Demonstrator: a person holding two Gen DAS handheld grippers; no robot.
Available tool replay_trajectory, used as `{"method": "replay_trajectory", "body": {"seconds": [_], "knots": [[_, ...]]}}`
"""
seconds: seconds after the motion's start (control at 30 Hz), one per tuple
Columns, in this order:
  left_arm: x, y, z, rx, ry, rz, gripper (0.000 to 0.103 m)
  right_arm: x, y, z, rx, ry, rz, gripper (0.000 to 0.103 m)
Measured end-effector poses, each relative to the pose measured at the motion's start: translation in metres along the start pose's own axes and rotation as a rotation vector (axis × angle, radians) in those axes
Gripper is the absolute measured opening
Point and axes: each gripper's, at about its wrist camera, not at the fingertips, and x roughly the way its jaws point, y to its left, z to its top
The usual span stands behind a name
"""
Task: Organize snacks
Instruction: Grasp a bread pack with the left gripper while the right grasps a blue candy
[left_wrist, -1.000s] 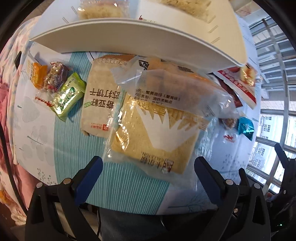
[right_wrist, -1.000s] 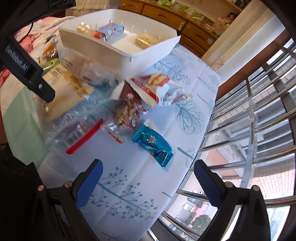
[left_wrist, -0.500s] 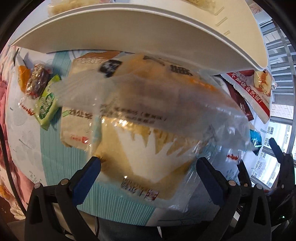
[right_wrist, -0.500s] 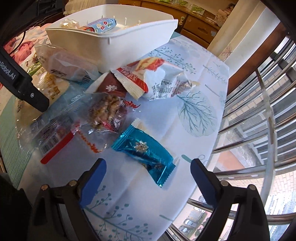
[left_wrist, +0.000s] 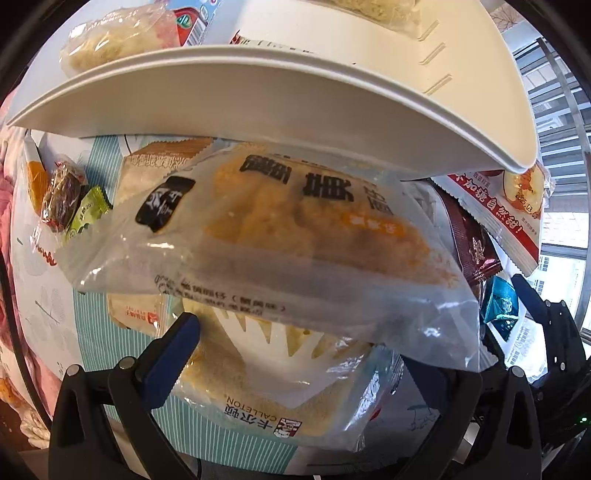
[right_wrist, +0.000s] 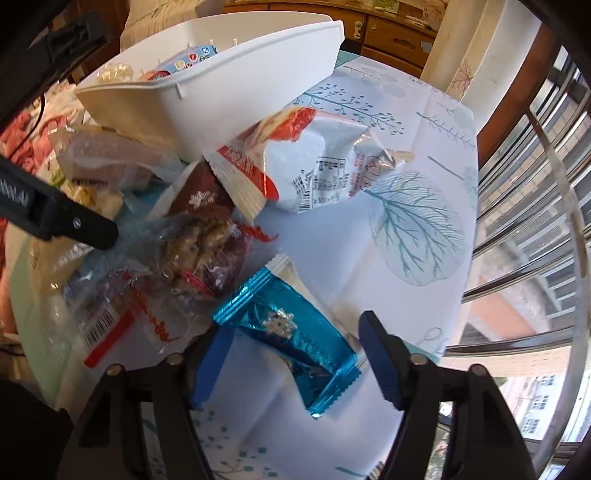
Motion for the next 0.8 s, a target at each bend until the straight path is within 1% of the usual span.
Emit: {"method": "replay_trajectory", "body": {"seconds": [0.07, 0.2, 0.23, 0.3, 0.37, 0.4, 0.63, 0.8], "knots": [[-0.001, -0.005, -0.001, 0.003, -0.026, 0.010, 0.103, 0.000, 0.002, 0.000, 0.004, -0.009, 0.009, 0.060], [-0.001, -0.020, -0.005, 0.020, -0.081, 0.054, 0.103, -0.001, 0.007, 0.001, -0.009, -0.014, 0.018, 0.051], [-0.001, -0.021, -0.005, 0.021, -0.086, 0.058, 0.102, -0.001, 0.007, 0.001, -0.008, -0.014, 0.019, 0.050], [-0.002, -0.025, -0.004, 0.021, -0.093, 0.064, 0.099, -0.002, 0.008, 0.002, -0.007, -0.013, 0.018, 0.045], [-0.004, -0.027, -0.006, 0.023, -0.099, 0.070, 0.094, -0.002, 0.009, 0.002, -0.005, -0.012, 0.018, 0.043], [-0.004, -0.027, -0.006, 0.024, -0.104, 0.079, 0.091, -0.002, 0.009, 0.002, -0.003, -0.010, 0.017, 0.043], [-0.009, -0.033, -0.023, 0.046, -0.112, 0.092, 0.082, -0.003, 0.007, 0.002, 0.034, 0.017, 0.036, 0.042], [-0.010, -0.042, -0.036, 0.062, -0.105, 0.107, 0.073, -0.004, 0.006, 0.001, 0.060, 0.035, 0.061, 0.042]]}}
